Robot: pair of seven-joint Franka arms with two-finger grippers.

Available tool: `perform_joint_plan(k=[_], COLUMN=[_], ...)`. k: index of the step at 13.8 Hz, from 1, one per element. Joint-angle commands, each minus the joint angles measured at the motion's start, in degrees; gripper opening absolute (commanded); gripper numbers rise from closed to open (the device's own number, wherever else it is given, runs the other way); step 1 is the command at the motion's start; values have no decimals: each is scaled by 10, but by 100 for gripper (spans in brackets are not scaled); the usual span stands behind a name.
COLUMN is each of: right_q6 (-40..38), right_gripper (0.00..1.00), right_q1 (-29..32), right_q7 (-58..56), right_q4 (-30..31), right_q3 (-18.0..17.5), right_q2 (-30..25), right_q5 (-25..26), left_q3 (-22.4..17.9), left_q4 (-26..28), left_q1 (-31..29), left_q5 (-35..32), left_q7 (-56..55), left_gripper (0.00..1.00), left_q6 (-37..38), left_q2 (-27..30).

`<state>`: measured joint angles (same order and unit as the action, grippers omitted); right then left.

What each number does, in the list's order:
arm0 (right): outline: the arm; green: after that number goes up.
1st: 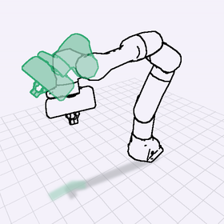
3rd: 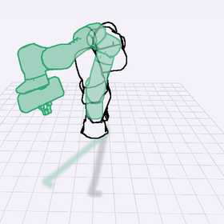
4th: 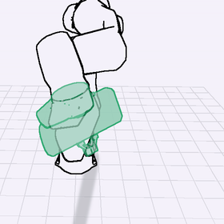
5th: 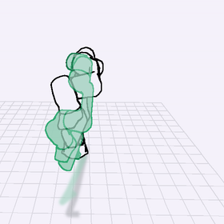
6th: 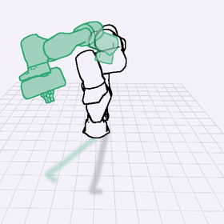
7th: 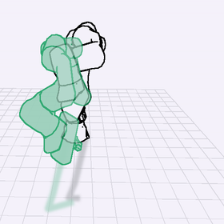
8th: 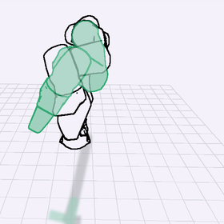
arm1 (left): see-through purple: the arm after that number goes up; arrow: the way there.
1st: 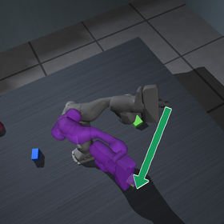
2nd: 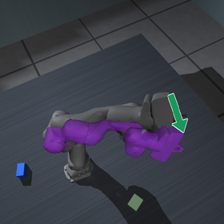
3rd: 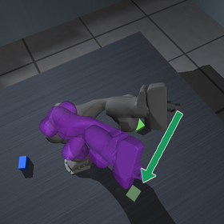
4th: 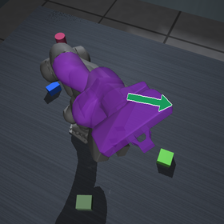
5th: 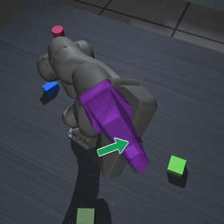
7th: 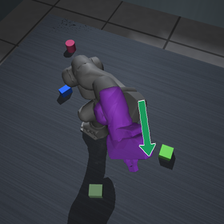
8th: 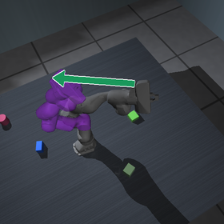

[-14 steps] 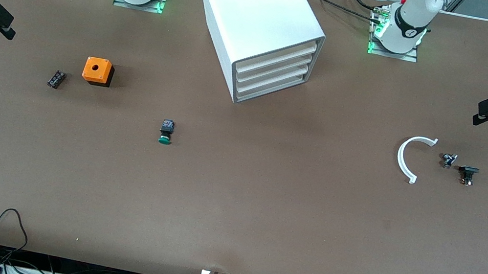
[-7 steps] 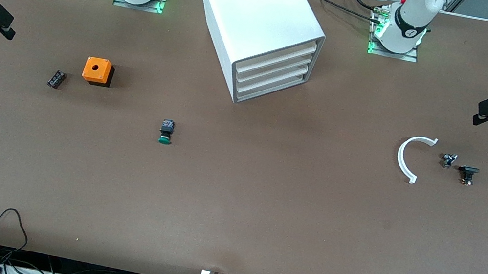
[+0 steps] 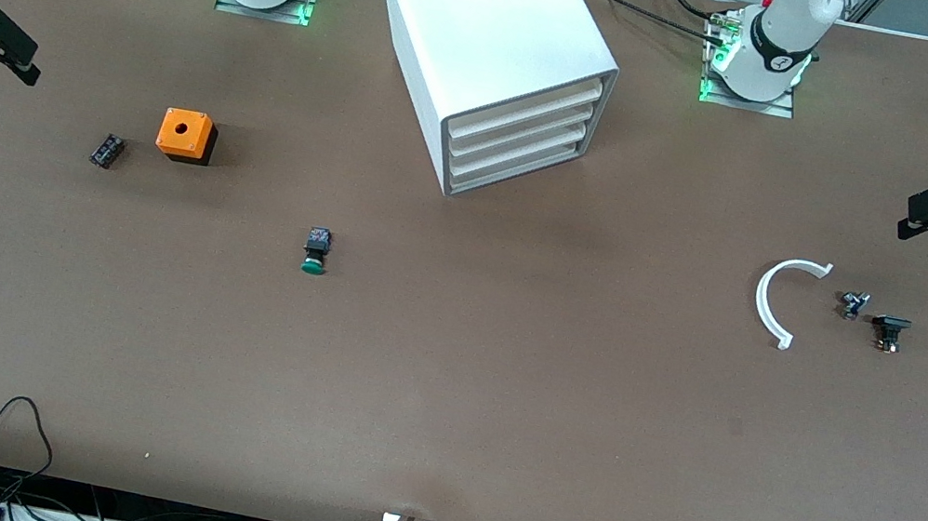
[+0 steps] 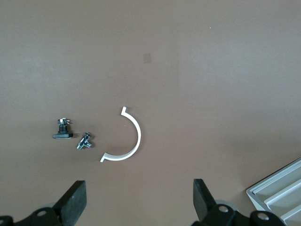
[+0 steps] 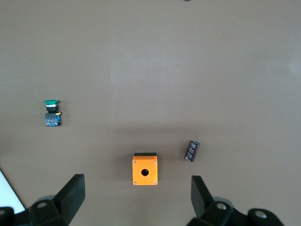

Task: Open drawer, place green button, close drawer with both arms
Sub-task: 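Move the right gripper toward the button while the left gripper nears the cabinet, then lower the right gripper onto the button while the left gripper reaches the drawer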

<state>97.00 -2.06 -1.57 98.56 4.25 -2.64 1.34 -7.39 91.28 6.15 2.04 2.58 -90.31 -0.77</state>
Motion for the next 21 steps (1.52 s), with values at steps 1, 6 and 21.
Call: perform_joint_plan(k=[1, 6, 21], right_q6=[-15, -33, 109], right_gripper=[100, 100, 100], right_q1=[-13, -13, -95], right_q7=[-3, -4, 51], right_q4=[-12, -11, 20], right_q3=[1, 2, -6], right_q2=[30, 78, 189], right_q5=[3, 1, -48], left_q3=[10, 14, 175], left_q4=[-8, 15, 118], left_q1=[-3, -20, 1], left_q5=[13, 43, 191], left_q7=[12, 12, 75], left_gripper=[100, 100, 100], left_q6=[4, -22, -147], left_q2=[-17, -53, -246])
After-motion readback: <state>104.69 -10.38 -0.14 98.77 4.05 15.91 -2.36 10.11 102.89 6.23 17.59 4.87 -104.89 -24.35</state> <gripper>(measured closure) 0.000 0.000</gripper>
